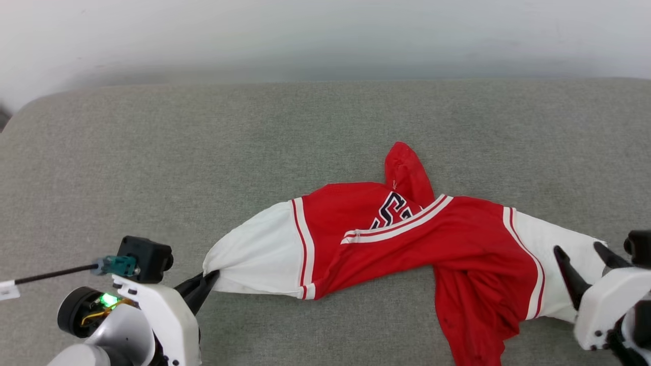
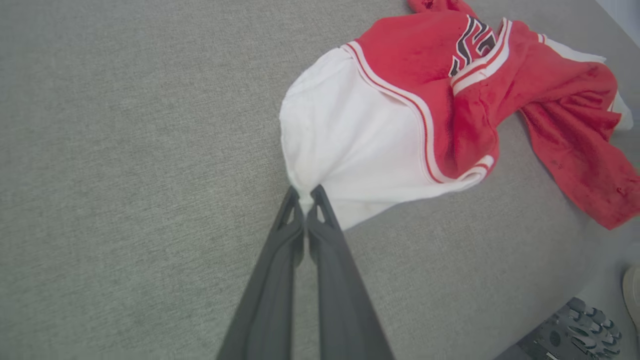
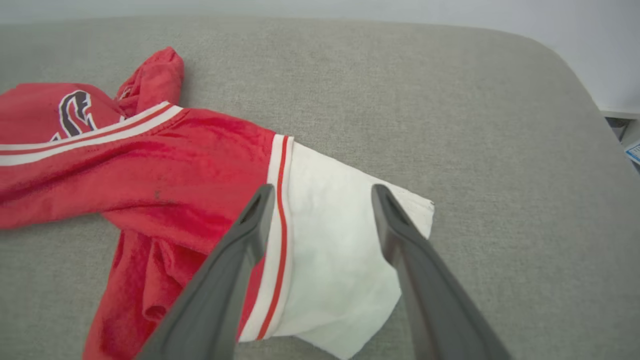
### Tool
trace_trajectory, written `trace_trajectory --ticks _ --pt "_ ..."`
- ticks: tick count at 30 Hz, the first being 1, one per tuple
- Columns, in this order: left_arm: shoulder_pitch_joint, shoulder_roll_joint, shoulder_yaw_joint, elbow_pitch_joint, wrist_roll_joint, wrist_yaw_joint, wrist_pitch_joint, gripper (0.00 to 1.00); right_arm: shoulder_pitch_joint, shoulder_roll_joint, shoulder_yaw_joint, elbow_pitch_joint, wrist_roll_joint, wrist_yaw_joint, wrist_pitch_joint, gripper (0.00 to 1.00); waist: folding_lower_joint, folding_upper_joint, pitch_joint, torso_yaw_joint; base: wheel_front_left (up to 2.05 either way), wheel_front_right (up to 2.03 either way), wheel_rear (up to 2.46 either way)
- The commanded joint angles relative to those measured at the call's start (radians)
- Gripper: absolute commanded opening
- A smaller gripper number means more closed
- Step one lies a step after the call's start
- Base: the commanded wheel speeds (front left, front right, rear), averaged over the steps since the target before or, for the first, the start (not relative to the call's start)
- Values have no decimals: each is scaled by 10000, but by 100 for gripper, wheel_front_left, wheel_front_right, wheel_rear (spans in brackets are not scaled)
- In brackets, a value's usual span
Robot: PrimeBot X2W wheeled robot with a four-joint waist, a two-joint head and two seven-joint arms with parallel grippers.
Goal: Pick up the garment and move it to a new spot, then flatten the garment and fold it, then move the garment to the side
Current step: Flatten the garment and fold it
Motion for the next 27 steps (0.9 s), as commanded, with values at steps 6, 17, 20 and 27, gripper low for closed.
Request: trace_trajectory --ticks 6,17,20,27 --pt "453 222 -125 -1197 473 448 2 0 -798 -1821 -52 -243 836 -6 3635 100 0 0 349 201 0 0 0" --pt "-243 12 -645 -1949 1067 339 253 0 -2322 -2729 -164 1689 780 -6 5289 100 0 0 1325 854 0 0 0" --pt "-466 -49 -734 -2048 1158 277 300 0 -2495 -2713 -77 2242 681 -6 5171 100 0 0 1562 1033 0 0 0" --pt "-770 -182 -837 -1969 1254 198 293 0 -2265 -2251 600 3405 910 15 5042 100 0 0 1788 1283 0 0 0"
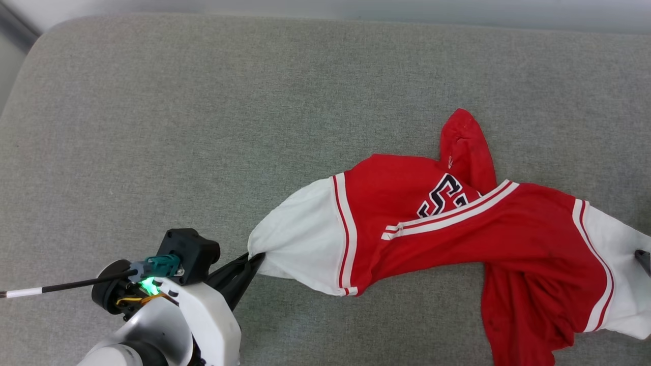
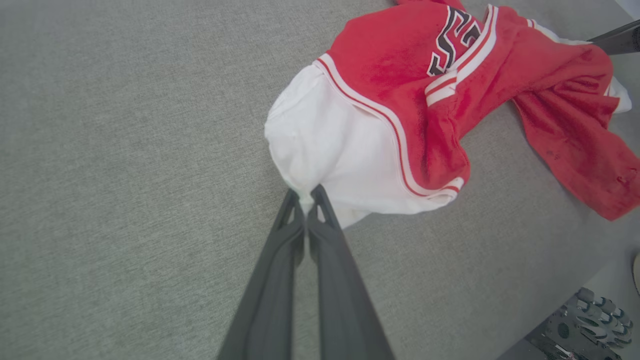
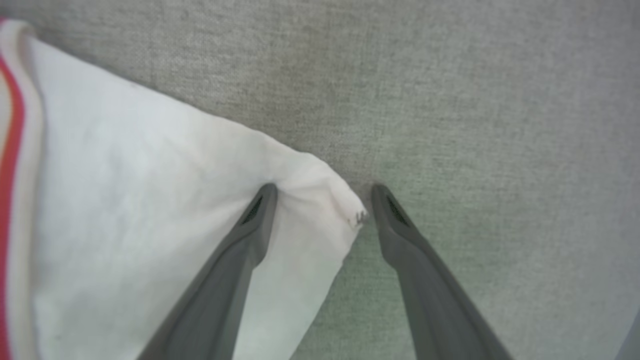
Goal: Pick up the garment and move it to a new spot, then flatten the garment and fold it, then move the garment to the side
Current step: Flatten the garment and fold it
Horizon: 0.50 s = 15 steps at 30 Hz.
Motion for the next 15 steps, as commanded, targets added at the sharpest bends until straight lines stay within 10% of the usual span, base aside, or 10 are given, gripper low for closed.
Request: trace_trajectory --ticks 1,2,15 --pt "-86 -29 11 66 35 -21 -44 0 338 464 558 565 239 48 44 47 1 0 13 40 0 0 0" --pt "-83 -30 8 113 20 -36 -66 0 381 450 686 631 262 48 -4 0 1 0 -6 43 0 0 0" --pt "147 221 586 477 -167 135 -595 0 -263 -794 852 79 1042 17 -1756 0 1 0 -1622 -369 0 0 0"
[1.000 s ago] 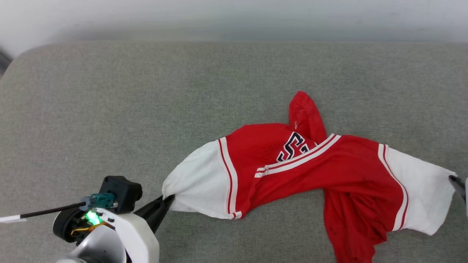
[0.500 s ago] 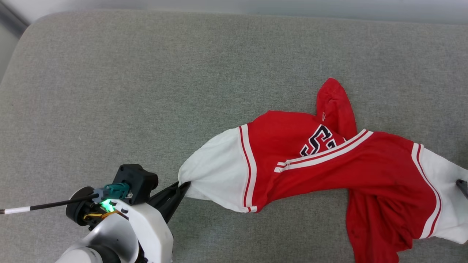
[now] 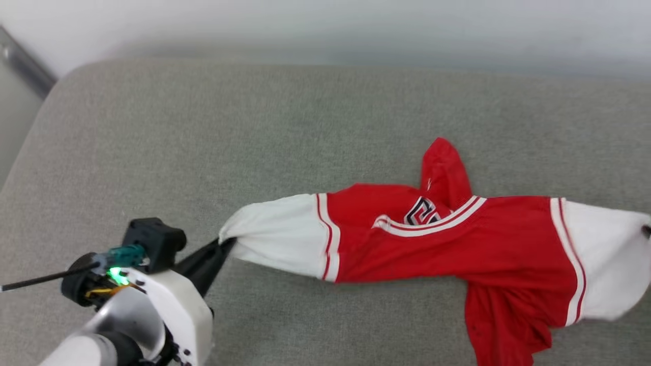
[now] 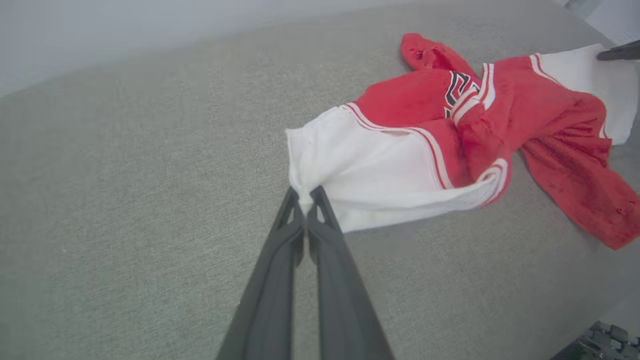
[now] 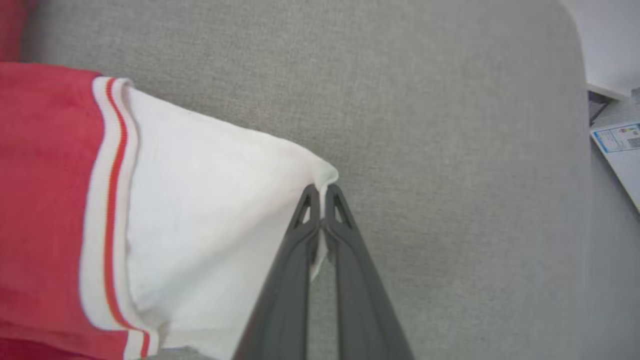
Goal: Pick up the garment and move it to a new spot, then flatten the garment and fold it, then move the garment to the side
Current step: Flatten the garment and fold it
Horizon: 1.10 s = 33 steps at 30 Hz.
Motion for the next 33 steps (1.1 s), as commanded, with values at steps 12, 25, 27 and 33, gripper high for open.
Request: trace_trajectory --ticks 12,25,27,33 --pt "-266 1087 2131 -799 -180 346 -1029 0 -1161 -725 -128 -2292 96 -10 -796 0 0 0 -1776 -782 0 0 0" --pt "-1743 2476 4221 -1047 -538 351 -866 0 -3069 -537 -471 -4368 346 -10 -1442 0 0 0 -2016 -1275 0 0 0" --pt "-2064 2495 4388 -984 -605 313 -953 0 -3391 -479 -520 -4444 379 -10 -1614 0 0 0 -1916 -1336 0 0 0" --pt "-3198 2498 4482 -426 -535 127 -1262 0 -4380 -414 -469 -4234 355 -10 -2045 0 0 0 -1454 -1494 0 0 0"
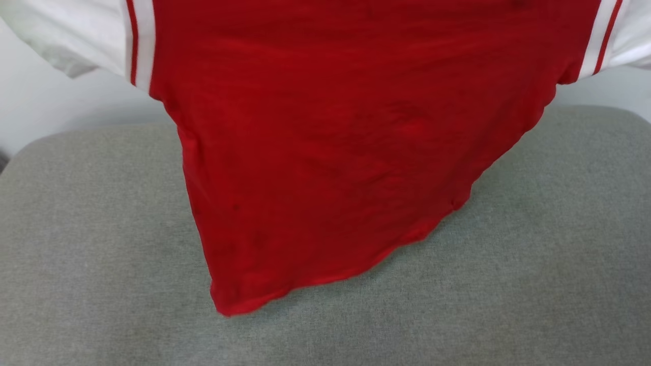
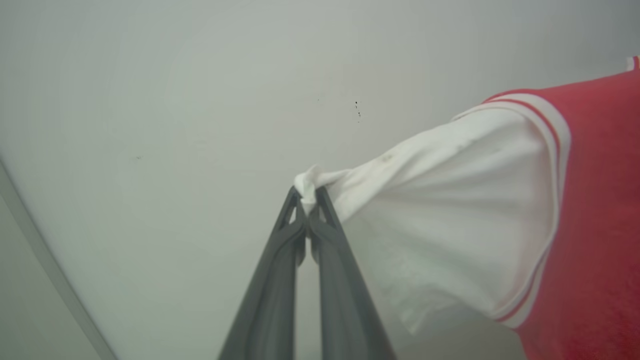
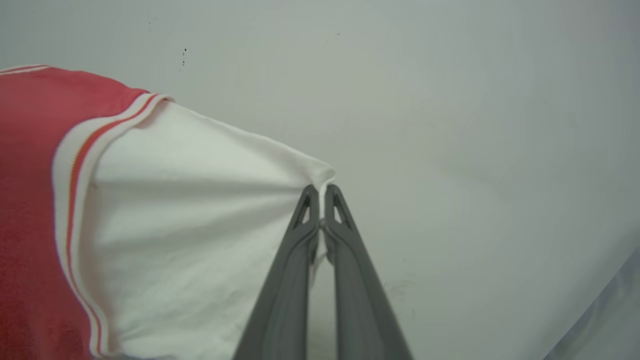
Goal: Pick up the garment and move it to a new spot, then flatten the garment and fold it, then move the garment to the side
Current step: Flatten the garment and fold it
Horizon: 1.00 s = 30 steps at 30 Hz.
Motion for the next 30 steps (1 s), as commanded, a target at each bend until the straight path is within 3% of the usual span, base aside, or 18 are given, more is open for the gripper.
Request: trace_trajectory --ticks 1,8,13,15,23,30 --pt "-283 -29 -27 153 40 -41 -67 0 -287 30 27 132 -7 -10 -83 0 0 0 244 -77 0 0 0" --pt "-2430 203 -168 1082 399 -161 10 0 -2076 258 123 789 217 -11 -502 0 0 0 1940 -201 0 0 0" --pt "-4393 236 -706 2061 636 -709 93 0 -3658 412 268 1426 -8 -11 -892 0 0 0 3200 -249 0 0 0" --pt "-5386 171 -900 2474 751 -924 153 0 -4424 919 -7 1917 -6 -13 -1102 0 0 0 3743 -279 0 0 0" --pt "-9509 -985 -1954 4725 1631 -1675 -575 0 -7457 2064 -608 4119 -1309 -11 -2130 0 0 0 5312 -232 0 0 0" --pt "-11362 -2040 -2387 6616 2096 -1918 -1795 0 -8976 2410 -626 5887 -2087 -11 -3134 0 0 0 5992 -29 0 0 0"
